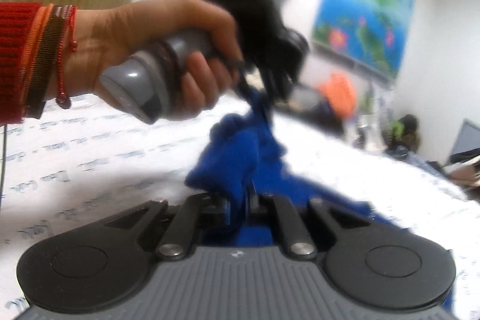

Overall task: Fold small clothes
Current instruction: 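Lift the folded sweater off the sheet with both tools, then open the left tool while the right tool carries the folded sweater away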

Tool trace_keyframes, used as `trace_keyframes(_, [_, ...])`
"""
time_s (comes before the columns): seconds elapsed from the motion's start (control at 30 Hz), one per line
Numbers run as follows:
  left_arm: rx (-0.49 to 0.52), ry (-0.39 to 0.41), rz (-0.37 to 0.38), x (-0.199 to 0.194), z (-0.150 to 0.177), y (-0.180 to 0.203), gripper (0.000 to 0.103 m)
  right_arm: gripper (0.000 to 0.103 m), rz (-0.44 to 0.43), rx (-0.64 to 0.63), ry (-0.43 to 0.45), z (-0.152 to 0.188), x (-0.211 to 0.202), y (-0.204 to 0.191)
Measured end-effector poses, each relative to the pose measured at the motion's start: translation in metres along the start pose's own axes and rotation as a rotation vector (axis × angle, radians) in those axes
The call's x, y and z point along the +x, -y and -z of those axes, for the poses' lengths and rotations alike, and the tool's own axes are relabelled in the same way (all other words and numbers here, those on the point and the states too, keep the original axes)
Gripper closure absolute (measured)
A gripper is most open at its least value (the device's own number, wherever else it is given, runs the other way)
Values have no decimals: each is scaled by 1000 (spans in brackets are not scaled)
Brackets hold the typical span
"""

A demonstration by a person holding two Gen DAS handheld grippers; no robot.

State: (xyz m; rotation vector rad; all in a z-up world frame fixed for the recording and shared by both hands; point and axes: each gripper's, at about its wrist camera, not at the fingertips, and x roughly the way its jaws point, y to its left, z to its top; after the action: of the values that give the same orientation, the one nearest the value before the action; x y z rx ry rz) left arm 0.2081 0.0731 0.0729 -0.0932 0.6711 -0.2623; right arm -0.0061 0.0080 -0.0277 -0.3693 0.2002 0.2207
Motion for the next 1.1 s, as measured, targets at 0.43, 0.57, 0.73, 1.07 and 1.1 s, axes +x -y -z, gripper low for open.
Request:
trace_keyframes(0.43, [209, 38, 139, 39, 0, 188, 96, 95, 306, 151, -59, 48, -30, 124])
trace_keyframes(0.57, [302, 14, 178, 54, 17, 244, 96, 95, 354, 248, -108, 76, -46, 150])
trace_keyframes(0.73, [427, -16, 167, 78, 45, 291, 95, 95, 297, 477, -166, 105, -53, 182])
trace_keyframes(1.07, [492, 101, 153, 59, 57, 298, 0, 92, 121, 821, -207, 130, -55, 215])
trace_keyframes(1.1, [499, 110, 137, 51, 54, 292, 0, 88, 108, 831, -210, 130, -55, 218])
